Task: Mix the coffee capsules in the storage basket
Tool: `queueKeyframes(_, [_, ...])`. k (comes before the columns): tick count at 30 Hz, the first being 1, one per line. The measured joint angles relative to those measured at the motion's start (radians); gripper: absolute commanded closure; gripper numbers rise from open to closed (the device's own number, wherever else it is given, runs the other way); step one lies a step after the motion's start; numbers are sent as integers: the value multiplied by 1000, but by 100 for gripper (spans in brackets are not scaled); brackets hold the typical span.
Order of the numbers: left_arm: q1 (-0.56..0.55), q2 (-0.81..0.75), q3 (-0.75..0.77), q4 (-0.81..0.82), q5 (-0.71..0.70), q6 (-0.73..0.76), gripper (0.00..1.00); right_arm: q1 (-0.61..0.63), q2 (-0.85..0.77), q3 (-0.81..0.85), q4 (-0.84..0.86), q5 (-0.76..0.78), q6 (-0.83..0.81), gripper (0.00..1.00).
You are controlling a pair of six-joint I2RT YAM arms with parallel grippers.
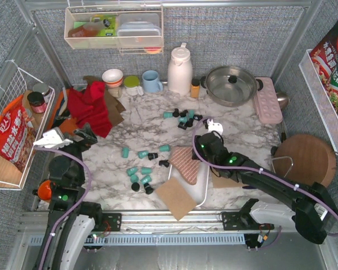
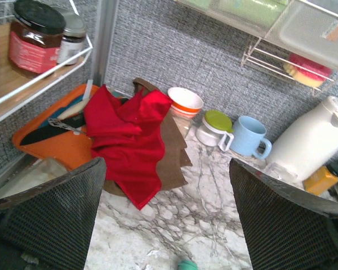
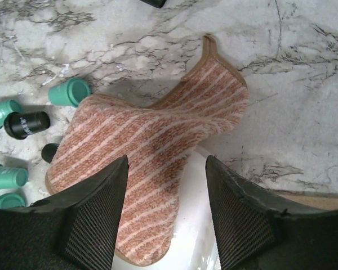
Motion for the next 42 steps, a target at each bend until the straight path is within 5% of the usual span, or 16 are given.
queueKeyframes(18, [-3, -11, -5, 8, -51, 9, 1, 38, 91, -43, 71, 82, 129, 49])
queueKeyframes(21, [-3, -5, -6, 10, -51, 15, 1, 43, 96, -45, 95, 74, 138, 61])
queueKeyframes(27, [-3, 6, -6, 10, -51, 16, 1, 47, 82, -43, 98, 64, 138, 100])
queueKeyframes(42, [-3, 13, -6, 14, -48, 19, 1, 47, -108, 170, -39, 66, 39, 100])
